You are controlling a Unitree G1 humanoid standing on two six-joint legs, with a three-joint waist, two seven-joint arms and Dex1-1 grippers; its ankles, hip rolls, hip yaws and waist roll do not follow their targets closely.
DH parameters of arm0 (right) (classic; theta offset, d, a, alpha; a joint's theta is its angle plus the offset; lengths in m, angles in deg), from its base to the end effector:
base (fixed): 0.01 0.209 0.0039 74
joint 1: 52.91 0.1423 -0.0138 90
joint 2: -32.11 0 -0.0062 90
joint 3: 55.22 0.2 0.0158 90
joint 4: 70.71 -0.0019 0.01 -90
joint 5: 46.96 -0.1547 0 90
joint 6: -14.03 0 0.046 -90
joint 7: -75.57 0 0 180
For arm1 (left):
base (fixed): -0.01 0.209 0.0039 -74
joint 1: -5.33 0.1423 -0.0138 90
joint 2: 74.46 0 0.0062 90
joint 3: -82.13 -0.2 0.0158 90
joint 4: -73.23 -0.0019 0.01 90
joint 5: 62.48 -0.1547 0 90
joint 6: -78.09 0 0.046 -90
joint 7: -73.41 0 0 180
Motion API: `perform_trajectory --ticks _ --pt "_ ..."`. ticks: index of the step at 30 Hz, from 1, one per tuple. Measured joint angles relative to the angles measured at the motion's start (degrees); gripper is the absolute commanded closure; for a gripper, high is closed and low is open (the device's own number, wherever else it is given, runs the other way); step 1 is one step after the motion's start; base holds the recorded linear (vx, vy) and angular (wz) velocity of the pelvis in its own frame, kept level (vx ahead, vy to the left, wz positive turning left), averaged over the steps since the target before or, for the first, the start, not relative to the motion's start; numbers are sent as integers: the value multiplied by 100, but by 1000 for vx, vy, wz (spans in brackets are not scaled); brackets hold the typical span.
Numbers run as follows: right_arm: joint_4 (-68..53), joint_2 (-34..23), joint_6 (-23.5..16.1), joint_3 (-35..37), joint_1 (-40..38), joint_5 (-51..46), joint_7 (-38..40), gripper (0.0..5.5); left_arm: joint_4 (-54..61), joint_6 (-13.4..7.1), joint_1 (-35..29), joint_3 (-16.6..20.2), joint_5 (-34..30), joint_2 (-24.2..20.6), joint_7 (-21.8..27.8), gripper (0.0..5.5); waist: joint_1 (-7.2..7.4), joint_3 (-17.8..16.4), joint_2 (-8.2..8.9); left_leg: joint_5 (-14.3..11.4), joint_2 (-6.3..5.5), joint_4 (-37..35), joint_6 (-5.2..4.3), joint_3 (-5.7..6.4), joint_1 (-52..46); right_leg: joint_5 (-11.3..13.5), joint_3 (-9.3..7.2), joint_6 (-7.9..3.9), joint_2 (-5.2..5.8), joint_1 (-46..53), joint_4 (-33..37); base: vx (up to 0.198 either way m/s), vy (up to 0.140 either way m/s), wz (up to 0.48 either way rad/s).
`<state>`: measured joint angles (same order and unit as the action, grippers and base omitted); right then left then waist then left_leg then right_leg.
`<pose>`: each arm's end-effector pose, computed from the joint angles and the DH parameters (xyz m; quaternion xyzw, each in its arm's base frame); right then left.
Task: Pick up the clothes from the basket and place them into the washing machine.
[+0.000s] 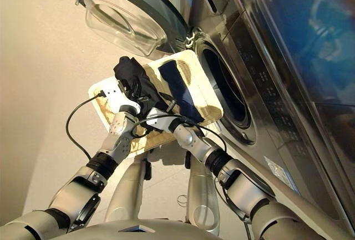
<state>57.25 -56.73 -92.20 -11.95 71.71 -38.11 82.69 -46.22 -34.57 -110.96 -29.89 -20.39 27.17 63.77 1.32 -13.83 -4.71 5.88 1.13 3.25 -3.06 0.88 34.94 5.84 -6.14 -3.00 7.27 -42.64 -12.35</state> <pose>0.2905 -0.0710 0.0161 -0.3640 -0.0999 0.3259 0.8668 0.2948 0.0809 0.0435 -0.2571 -0.0570 -0.0564 0.9630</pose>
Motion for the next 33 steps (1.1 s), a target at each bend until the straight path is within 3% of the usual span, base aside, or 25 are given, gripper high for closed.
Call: perform_trajectory --ticks 3,4,6,12,13,14,23,33 --pt "75 46 68 12 34 47 124 0 182 -26 124 -30 198 34 55 550 -17 7 -11 6 -4 0 4 5 0 -4 -1 5 7 -8 -23 0 0 0" --pt "85 47 94 19 33 48 156 116 232 -27 155 -30 239 48 57 550 -9 7 -11 8 -6 -1 3 5 2 -4 0 5 8 -14 -30 0 0 0" --pt "134 50 104 38 37 53 232 550 319 -34 197 -44 356 48 108 550 -22 7 -12 13 -8 -6 3 5 12 -7 1 9 12 -32 -42 0 0 0" --pt "174 72 118 224 102 58 405 550 578 -34 283 -135 514 37 243 550 -90 20 -33 28 -8 -12 -3 14 76 -10 1 15 12 -103 -57 0 0 0" --pt "173 72 117 271 115 100 438 550 639 -34 282 -139 518 41 243 293 -121 21 -34 28 -9 -13 -3 19 76 -11 2 16 13 -107 -59 0 0 0" --pt "175 74 118 302 112 102 474 550 678 -37 276 -138 513 8 243 0 -140 22 -36 28 -9 -14 -3 22 76 -11 2 16 13 -107 -60 0 0 0" --pt "455 70 314 909 -81 106 987 550 808 -115 355 -55 502 12 170 0 -149 40 -65 30 -18 -13 0 17 187 -14 2 13 20 -219 -67 0 0 0" --pt "1080 -95 421 2411 -334 229 2328 550 847 -309 916 904 265 -146 -344 0 -164 28 -108 33 -27 -23 -1 28 353 -78 14 1 31 -429 -150 31 4 -1"
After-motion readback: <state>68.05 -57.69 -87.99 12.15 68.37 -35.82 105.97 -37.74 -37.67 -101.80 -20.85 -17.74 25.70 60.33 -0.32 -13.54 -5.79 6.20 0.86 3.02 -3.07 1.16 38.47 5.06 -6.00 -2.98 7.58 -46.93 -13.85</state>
